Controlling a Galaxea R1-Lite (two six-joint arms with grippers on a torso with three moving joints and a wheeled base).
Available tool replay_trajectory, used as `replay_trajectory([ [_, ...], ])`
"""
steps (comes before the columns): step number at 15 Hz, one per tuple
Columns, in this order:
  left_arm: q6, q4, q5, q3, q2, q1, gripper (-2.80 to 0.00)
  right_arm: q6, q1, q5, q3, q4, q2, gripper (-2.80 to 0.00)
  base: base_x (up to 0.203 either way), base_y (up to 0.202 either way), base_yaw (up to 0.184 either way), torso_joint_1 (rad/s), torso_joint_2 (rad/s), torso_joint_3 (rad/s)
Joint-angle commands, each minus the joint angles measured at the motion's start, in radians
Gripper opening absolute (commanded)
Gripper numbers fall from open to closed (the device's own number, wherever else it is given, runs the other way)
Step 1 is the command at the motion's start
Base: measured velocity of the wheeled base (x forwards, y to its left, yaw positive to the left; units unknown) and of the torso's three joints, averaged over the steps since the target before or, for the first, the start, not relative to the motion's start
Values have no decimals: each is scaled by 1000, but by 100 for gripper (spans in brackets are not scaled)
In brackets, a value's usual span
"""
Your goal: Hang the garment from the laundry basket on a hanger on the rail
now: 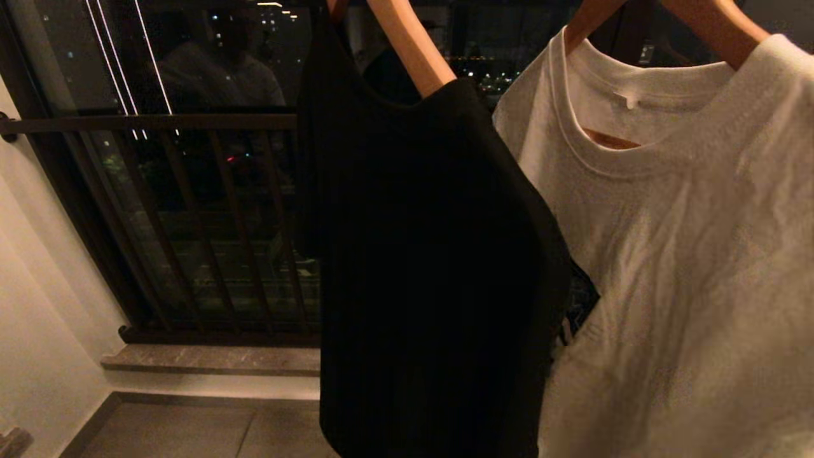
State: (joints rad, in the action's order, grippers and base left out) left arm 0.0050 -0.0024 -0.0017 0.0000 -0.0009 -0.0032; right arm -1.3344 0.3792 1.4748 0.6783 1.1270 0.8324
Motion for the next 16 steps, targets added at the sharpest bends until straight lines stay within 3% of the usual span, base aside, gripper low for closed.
replay_trajectory([
  [1, 0, -1, 0, 2, 1, 0, -280, -5, -33, -9, -7, -77, -56, -280, 0, 0, 0, 0, 0, 0],
  [2, 0, -1, 0, 2, 1, 0, -280, -4, -71, -46, -15, -136, -83, -280, 0, 0, 0, 0, 0, 0],
  [5, 0, -1, 0, 2, 1, 0, -280, 3, -84, -161, -83, -261, -122, -280, 0, 0, 0, 0, 0, 0],
  [7, 0, -1, 0, 2, 1, 0, -280, 114, -75, -277, -119, -361, -124, -280, 0, 0, 0, 0, 0, 0],
  [8, 0, -1, 0, 2, 1, 0, -280, 208, -78, -336, -125, -448, -124, -280, 0, 0, 0, 0, 0, 0],
  [10, 0, -1, 0, 2, 1, 0, -280, 540, -115, -540, -123, -697, -136, -280, 0, 0, 0, 0, 0, 0],
  [11, 0, -1, 0, 2, 1, 0, -280, 719, -147, -688, -118, -819, -148, -280, 0, 0, 0, 0, 0, 0],
  [13, 0, -1, 0, 2, 1, 0, -280, 1027, -249, -1112, -126, -995, -206, -280, 0, 0, 0, 0, 0, 0],
  [14, 0, -1, 0, 2, 1, 0, -280, 1155, -295, -1291, -152, -1037, -257, -280, 0, 0, 0, 0, 0, 0],
  [16, 0, -1, 0, 2, 1, 0, -280, 1313, -359, -1526, -270, -1084, -394, -280, 0, 0, 0, 0, 0, 0],
])
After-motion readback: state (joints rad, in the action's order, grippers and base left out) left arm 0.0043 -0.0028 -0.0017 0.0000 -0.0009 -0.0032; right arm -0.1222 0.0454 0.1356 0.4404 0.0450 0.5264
